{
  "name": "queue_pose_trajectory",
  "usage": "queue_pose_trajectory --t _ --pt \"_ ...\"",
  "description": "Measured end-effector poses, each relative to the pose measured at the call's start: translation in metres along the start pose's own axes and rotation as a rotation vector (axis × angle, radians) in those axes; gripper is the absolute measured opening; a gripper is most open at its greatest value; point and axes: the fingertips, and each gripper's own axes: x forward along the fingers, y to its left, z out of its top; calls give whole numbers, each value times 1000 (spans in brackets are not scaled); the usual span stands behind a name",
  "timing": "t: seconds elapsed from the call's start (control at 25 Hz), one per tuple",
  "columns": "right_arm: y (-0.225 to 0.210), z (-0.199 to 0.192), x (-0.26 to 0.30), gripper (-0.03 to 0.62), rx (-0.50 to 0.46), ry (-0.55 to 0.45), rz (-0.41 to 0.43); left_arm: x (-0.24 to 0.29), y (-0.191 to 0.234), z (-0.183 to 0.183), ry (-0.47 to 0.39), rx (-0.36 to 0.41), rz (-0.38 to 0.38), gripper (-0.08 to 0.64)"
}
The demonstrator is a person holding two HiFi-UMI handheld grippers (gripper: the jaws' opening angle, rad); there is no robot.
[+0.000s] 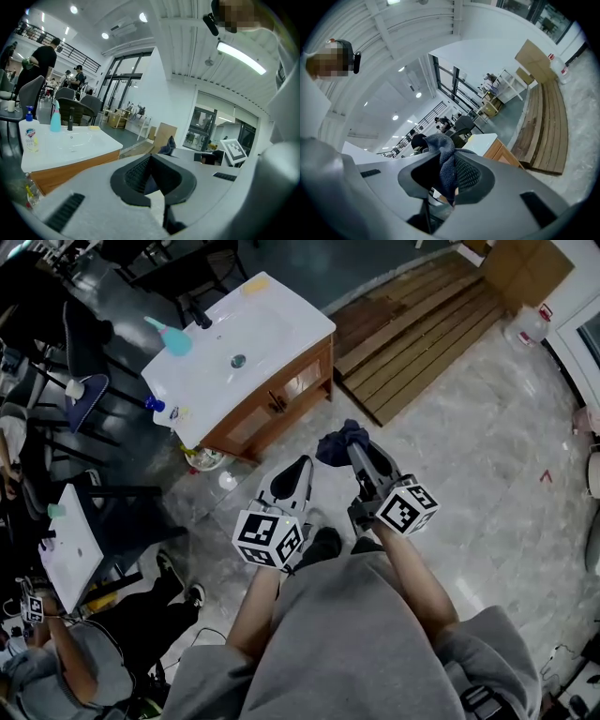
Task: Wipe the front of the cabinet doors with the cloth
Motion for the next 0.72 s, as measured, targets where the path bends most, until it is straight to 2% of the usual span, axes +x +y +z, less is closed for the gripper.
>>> queue_pose_trajectory --t 0.44,0.72 --pt "-16 -11 36 81 45 -57 -59 11 51 -7 47 -22 -33 8" --pt "-50 0 61 81 52 -56 -83 49 67 -11 79 -18 -34 8"
